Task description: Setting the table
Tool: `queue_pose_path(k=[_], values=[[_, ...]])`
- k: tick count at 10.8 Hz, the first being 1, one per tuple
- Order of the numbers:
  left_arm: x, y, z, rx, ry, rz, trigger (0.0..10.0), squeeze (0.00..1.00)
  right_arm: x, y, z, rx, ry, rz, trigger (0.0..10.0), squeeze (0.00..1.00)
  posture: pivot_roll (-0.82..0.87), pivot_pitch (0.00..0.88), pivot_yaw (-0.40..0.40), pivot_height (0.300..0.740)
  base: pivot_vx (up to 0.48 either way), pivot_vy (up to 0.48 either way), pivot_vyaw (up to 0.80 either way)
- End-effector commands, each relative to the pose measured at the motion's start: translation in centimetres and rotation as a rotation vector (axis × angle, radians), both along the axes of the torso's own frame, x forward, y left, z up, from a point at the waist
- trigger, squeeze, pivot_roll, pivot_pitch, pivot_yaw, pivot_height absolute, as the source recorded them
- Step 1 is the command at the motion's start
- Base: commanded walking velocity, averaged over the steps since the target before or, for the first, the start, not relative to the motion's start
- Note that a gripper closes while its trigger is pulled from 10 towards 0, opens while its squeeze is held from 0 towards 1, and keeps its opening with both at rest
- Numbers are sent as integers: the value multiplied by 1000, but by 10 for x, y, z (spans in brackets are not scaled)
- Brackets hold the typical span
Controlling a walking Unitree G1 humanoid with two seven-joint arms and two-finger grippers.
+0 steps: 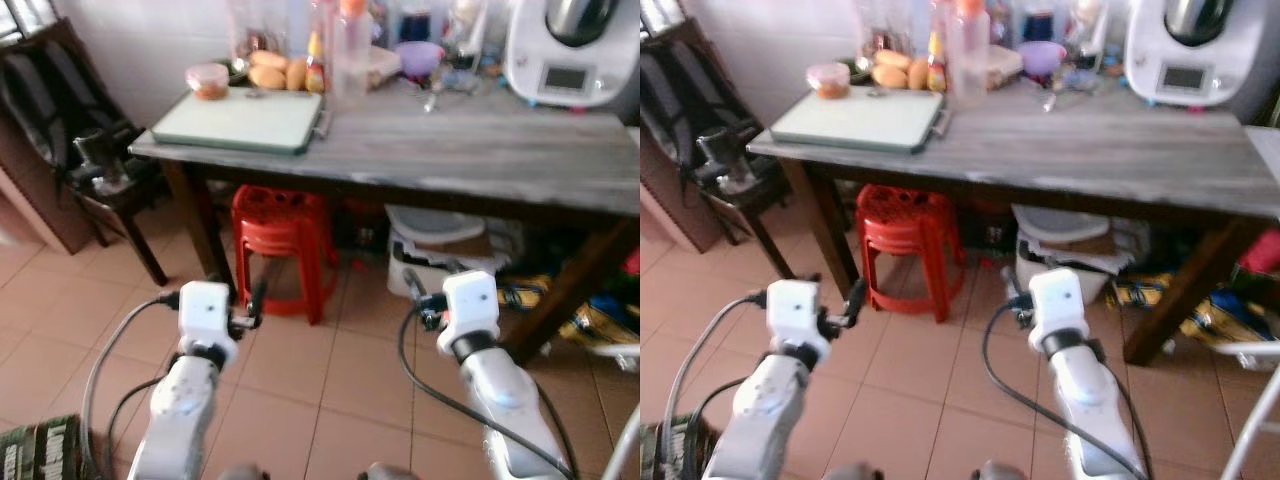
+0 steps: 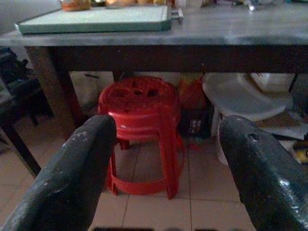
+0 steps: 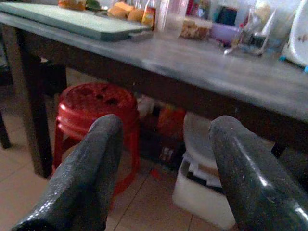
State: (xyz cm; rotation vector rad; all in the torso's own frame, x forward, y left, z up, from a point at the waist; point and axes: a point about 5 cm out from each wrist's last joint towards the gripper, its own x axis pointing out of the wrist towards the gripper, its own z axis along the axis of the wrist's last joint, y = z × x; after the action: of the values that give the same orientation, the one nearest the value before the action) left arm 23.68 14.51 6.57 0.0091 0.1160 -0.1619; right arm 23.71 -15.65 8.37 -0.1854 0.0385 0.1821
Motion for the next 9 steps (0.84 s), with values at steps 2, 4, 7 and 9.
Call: queue_pose_path(k=[2, 4, 7, 9], values=[[7, 4, 12, 10, -43, 11, 10000, 0, 6, 6, 8, -42, -57, -77, 10000, 0, -58, 25, 48, 740, 0, -345, 0], [9, 6, 15, 5, -49, 25, 10000, 0, 10, -7, 3, -88, -33, -221, 10000, 0, -60, 40, 41, 740, 0, -358, 0], [1, -1, 13, -6, -31, -3, 10000, 0, 0, -18, -4, 6, 35, -248, 10000, 1000, -64, 83, 23, 740, 0, -351, 0], [-4, -2, 12, -12, -19, -3, 10000, 0, 4, -15, 0, 9, 2, -267, 10000, 1000, -57, 96, 23, 740, 0, -347, 0]])
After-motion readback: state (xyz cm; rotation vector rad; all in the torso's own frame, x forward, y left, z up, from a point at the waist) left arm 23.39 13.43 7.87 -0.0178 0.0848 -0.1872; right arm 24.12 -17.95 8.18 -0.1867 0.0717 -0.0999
